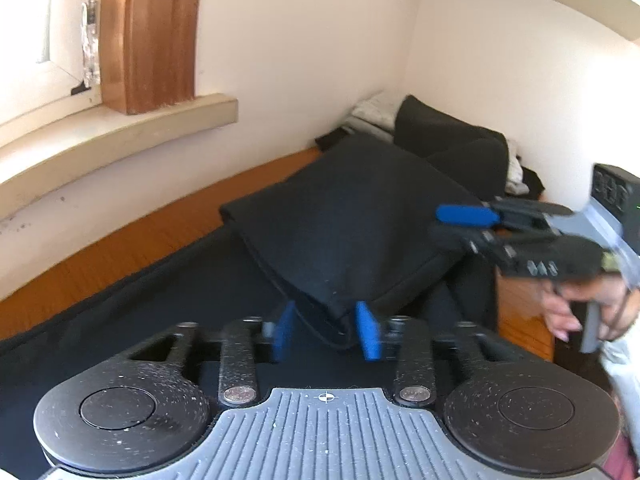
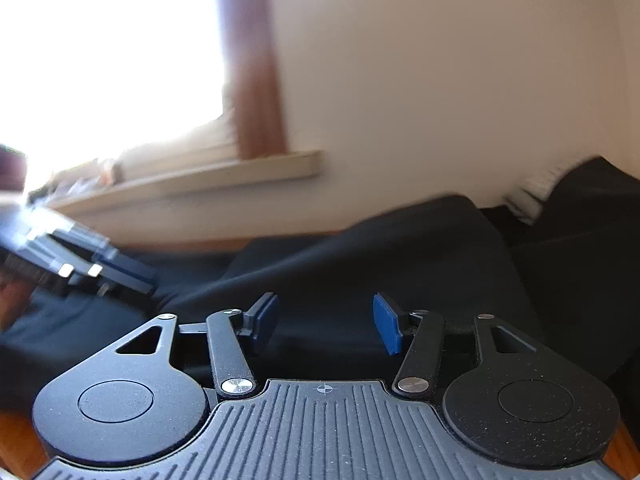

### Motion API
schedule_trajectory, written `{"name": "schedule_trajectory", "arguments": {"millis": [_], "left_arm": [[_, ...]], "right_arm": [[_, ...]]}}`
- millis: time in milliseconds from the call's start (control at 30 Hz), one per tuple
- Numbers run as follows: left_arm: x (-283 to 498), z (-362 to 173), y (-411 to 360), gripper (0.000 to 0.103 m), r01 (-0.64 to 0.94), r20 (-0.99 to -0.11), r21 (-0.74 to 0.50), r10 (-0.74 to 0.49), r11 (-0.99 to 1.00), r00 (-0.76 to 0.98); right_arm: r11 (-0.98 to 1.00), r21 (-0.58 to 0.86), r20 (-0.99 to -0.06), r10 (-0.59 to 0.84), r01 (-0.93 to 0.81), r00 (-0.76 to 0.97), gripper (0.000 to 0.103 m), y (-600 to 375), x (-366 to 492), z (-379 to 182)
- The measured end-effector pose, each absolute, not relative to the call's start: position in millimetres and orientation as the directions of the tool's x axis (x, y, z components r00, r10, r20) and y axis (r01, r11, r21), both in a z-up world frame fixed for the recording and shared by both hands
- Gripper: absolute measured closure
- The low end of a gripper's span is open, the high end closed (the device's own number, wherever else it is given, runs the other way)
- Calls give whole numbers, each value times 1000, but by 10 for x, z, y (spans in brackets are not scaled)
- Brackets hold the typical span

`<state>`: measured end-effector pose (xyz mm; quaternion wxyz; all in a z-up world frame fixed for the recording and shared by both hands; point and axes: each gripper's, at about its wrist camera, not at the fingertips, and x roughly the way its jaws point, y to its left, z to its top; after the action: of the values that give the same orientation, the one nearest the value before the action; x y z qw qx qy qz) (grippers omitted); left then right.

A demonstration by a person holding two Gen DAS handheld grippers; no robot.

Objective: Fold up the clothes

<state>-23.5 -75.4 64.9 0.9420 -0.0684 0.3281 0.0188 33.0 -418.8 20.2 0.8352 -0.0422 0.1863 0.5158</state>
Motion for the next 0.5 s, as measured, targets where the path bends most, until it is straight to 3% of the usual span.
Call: {"name": "schedule_trajectory", "arguments": {"millis": [33,167,500], "left_arm": [[-216,639,-718,47,-85,-619,-124,-10,989,785],[-140,612,-526,37,-128,-613,-155,6,980,790],[-42,558,-215,37,-243,-620,-215,59,946,782]], "right_arm": [[430,105,-368,854,-897,367,62,-4153,281,208],[345,30,-412,860,-938,303,63,-3925,108,267],[176,-153,-525,819,-972,231,61,-3385,-141,323]]}}
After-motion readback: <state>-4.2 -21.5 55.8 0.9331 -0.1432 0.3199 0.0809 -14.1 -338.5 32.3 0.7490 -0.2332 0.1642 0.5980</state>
